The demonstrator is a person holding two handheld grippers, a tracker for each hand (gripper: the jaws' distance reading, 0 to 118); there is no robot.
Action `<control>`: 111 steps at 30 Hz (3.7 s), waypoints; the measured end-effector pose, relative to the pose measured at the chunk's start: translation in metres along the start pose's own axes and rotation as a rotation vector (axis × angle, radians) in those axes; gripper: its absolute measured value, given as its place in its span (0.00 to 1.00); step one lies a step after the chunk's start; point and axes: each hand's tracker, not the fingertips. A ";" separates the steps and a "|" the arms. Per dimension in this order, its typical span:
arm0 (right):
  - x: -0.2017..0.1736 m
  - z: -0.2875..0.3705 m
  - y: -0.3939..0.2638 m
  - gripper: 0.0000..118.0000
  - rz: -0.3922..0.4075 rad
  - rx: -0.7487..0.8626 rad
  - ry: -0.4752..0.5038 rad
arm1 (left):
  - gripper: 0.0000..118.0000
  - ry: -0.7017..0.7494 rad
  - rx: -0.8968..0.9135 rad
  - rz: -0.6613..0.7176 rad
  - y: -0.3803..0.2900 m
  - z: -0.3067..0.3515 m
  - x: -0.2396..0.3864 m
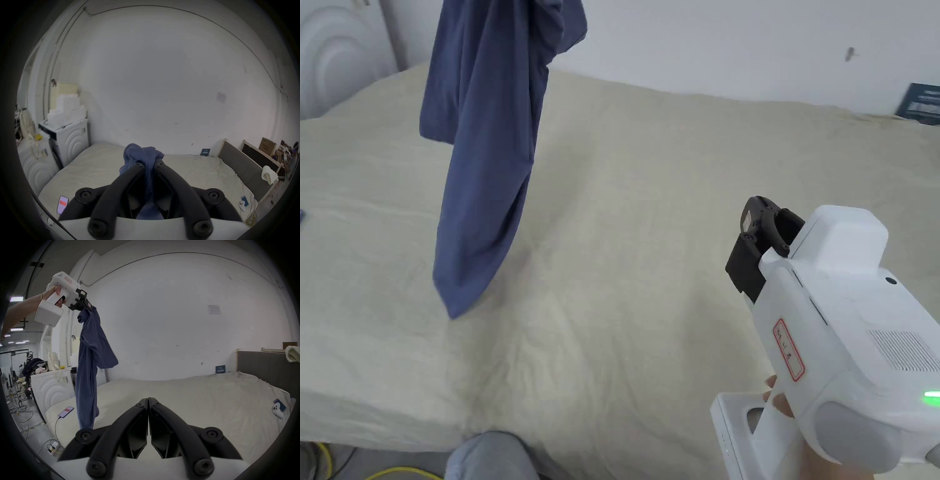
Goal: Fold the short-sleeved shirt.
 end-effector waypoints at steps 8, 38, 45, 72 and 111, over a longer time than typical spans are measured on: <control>0.062 0.034 -0.001 0.00 -0.013 -0.003 -0.162 | 0.03 -0.123 -0.051 -0.069 -0.019 -0.056 0.093; 0.103 0.026 -0.043 0.00 -0.042 -0.151 -0.270 | 0.19 -0.138 -0.818 -0.274 -0.477 -0.174 0.158; 0.103 0.026 -0.038 0.00 -0.037 -0.137 -0.272 | 1.00 -0.228 -0.605 -0.113 -0.414 -0.158 0.144; 0.064 0.013 -0.028 0.00 0.025 -0.071 -0.208 | 0.46 0.072 0.021 -0.210 -0.410 0.008 0.051; 0.135 -0.122 -0.010 0.68 -0.074 -0.496 -0.194 | 0.00 0.096 -0.029 -0.126 -0.432 0.003 0.030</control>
